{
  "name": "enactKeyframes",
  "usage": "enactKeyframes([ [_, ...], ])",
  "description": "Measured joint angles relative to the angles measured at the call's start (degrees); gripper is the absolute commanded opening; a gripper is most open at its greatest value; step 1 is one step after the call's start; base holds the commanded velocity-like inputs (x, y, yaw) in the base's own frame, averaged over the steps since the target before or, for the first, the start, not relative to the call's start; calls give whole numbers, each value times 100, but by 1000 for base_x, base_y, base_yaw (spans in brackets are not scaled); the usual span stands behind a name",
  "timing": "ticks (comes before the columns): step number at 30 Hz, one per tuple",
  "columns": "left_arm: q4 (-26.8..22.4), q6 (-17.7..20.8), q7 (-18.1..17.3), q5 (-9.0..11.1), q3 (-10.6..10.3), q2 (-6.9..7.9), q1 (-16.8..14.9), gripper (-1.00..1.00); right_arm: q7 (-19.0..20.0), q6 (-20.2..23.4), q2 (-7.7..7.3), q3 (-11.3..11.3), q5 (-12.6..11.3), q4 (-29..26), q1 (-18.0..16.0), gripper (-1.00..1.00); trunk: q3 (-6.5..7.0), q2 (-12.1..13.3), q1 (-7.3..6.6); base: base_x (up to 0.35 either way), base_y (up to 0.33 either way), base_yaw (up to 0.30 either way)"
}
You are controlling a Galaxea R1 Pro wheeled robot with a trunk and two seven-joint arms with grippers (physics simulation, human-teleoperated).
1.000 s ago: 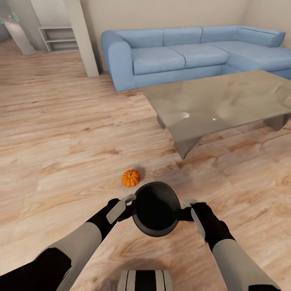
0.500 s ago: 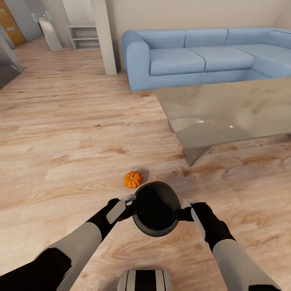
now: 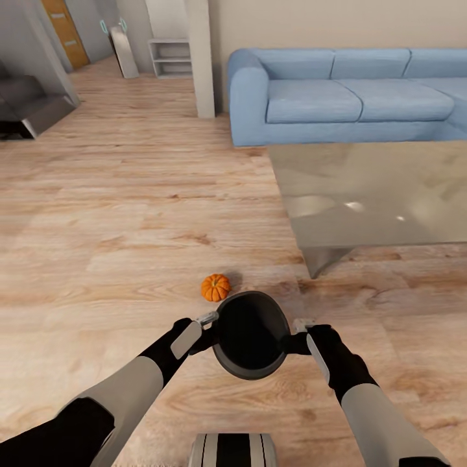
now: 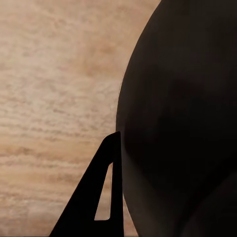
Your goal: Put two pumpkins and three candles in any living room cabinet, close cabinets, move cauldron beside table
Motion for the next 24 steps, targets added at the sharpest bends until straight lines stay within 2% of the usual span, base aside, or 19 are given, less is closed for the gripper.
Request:
enactKeyframes([
  [3,3,-7,-2,-12,5,-7,0,-100,6,-1,-6,-3,2,-3,0,-100,0,0,0,0,-274,252],
  [8,4,-14,6,11,-13,-7,0,-100,8,0,-8,-2,2,-2,0,-100,0,0,0,0,-61,209],
  [13,0,-15,1,23,-23,1,1,-100,8,-2,0,-6,14,0,-1,-100,0,0,0,0,-248,180],
  [24,6,11,11,-37,12,-7,1,-100,1,0,-5,-5,-28,30,-2,-100,0,0,0,0,-291,14],
])
